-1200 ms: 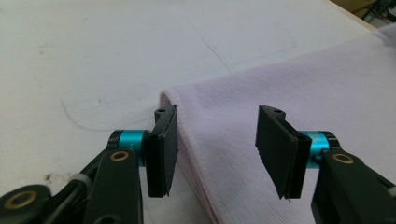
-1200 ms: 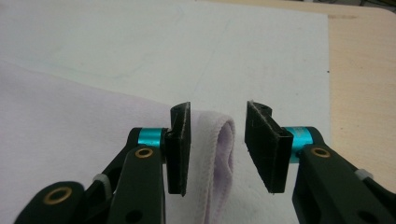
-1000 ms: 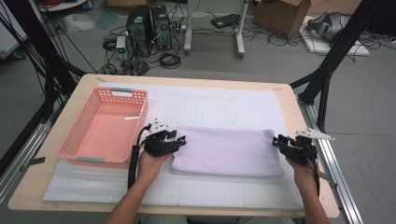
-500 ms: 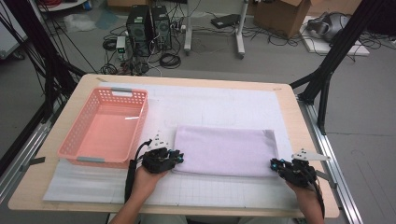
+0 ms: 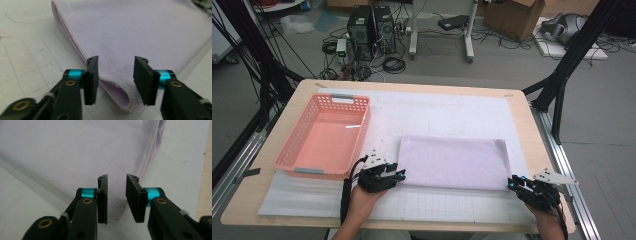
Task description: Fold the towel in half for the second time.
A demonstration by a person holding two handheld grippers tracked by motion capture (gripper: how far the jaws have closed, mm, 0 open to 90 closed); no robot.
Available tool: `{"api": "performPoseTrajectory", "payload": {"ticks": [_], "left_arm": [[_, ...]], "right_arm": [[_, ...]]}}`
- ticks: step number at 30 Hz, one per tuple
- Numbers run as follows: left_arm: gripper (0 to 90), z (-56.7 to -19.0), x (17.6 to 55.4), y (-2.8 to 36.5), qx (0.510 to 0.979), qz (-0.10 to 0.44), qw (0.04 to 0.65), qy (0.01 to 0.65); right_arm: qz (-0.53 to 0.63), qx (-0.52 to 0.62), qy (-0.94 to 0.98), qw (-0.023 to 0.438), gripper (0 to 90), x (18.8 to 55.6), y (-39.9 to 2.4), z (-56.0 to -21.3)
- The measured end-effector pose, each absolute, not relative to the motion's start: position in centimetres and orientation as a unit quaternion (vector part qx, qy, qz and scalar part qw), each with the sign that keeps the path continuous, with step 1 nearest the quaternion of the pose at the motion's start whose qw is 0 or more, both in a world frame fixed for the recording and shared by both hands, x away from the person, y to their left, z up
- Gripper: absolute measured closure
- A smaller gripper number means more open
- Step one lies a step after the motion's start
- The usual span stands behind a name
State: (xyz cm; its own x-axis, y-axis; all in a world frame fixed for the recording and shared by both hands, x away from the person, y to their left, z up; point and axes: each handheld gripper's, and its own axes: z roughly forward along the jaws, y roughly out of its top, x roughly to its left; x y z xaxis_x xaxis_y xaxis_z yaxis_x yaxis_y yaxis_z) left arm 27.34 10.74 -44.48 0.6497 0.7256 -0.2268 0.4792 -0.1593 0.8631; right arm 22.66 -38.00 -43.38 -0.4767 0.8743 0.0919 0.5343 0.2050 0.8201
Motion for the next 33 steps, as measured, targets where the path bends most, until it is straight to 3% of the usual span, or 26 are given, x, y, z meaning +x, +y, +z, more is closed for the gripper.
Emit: {"api": "performPoseTrajectory", "payload": {"ticks": [2, 12, 15, 25, 33], "left_arm": [[45.1, -44.2, 27.0, 10.9, 0.742, 0.129, 0.523, 0.399], [21.8, -43.3, 26.0, 11.5, 0.717, 0.164, 0.559, 0.383], [21.2, -43.3, 25.9, 11.5, 0.717, 0.161, 0.567, 0.373], [28.8, -43.6, 26.3, 11.8, 0.721, 0.159, 0.56, 0.375], [29.1, -43.7, 26.4, 11.6, 0.725, 0.156, 0.555, 0.377]], "right_arm": [[0.434, 0.468, 0.74, 0.211, 53.5, 22.2, -38.1, -43.0], [0.458, 0.454, 0.728, 0.231, 24.1, 21.2, -38.0, -42.7], [0.46, 0.452, 0.725, 0.24, 20.9, 21.4, -38.1, -42.8], [0.456, 0.463, 0.724, 0.233, 20.8, 22.1, -38.1, -43.3], [0.452, 0.463, 0.725, 0.236, 20.8, 21.9, -38.2, -43.3]]}}
